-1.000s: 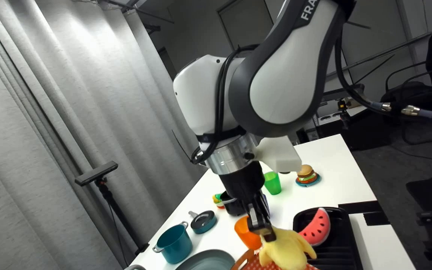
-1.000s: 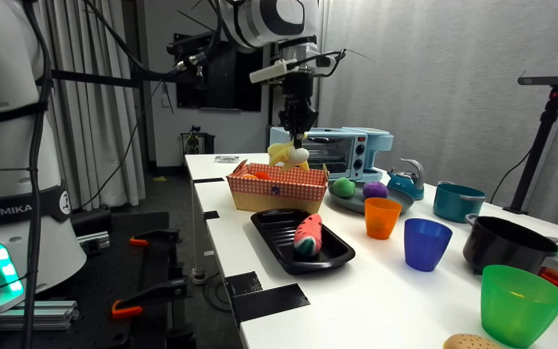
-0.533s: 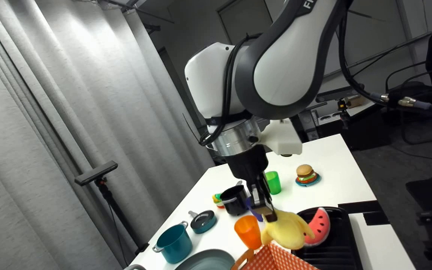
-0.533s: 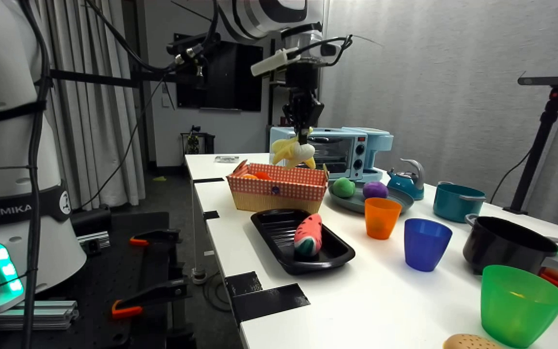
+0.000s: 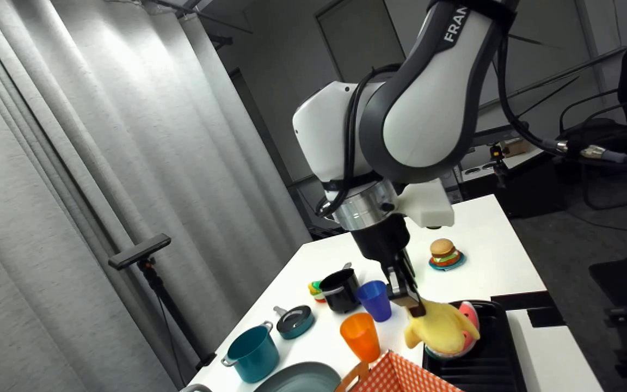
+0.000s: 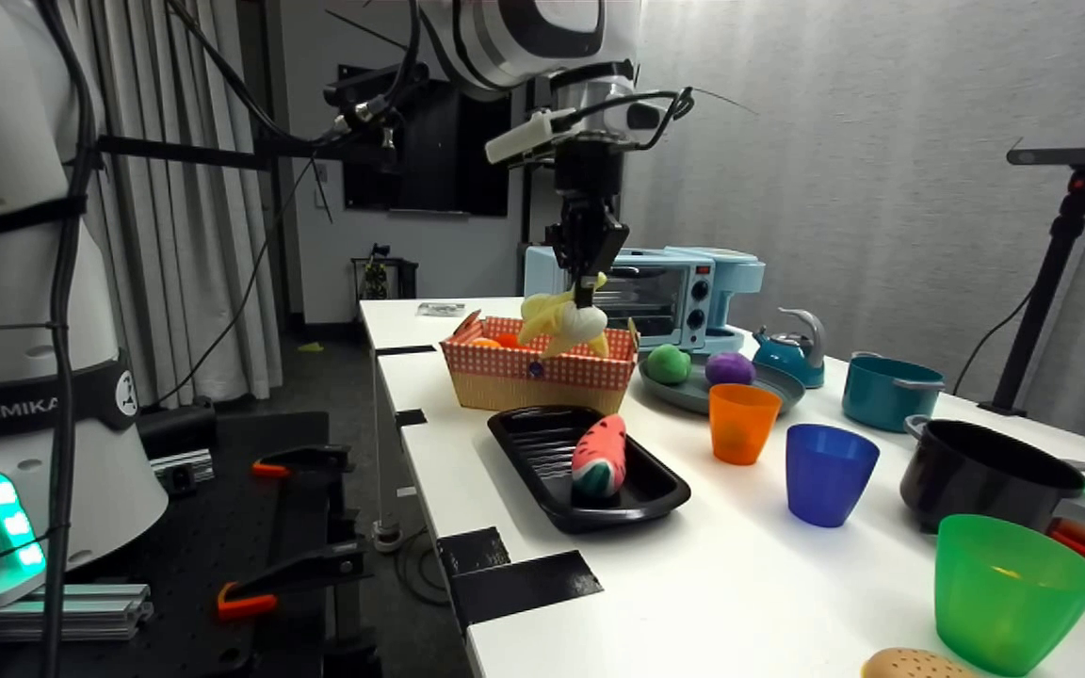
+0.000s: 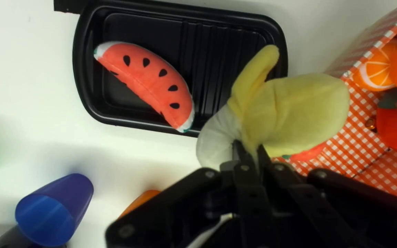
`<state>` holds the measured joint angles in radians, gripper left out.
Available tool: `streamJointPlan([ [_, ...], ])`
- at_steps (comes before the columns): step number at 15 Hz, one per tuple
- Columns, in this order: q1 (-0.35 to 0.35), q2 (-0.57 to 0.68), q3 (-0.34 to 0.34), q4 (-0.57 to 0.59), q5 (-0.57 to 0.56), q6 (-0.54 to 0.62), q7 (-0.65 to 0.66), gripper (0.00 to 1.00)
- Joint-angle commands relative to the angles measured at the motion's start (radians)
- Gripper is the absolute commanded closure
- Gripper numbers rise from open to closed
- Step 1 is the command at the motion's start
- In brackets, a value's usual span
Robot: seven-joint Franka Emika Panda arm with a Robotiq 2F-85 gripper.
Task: Move the watermelon and the banana plush toys from the box to the oven tray
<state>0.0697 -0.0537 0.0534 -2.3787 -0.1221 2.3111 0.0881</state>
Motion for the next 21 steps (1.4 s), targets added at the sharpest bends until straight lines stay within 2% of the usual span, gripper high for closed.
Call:
streamJointPlan([
  [1,-0.025,-0.012,-0.016,-0.026,0.007,-0.003,-0.014,0.99],
  [5,-0.037,0.003,-0.029,-0.027,0.012,-0.008,-0.017,0.99],
  [6,-0.039,0.006,-0.031,-0.028,0.014,-0.010,-0.018,0.90],
  [7,-0.040,0.009,-0.032,-0.028,0.015,-0.012,-0.018,0.68],
  [9,-0.041,0.014,-0.033,-0.027,0.016,-0.015,-0.022,0.64],
  [10,-0.042,0.017,-0.033,-0.026,0.016,-0.017,-0.024,0.58],
  [17,-0.042,0.029,-0.034,-0.018,0.024,-0.021,-0.034,0.05],
  [18,-0.042,0.030,-0.034,-0.017,0.025,-0.022,-0.033,0.01],
  [21,-0.041,0.026,-0.033,-0.018,0.025,-0.024,-0.030,0.00],
])
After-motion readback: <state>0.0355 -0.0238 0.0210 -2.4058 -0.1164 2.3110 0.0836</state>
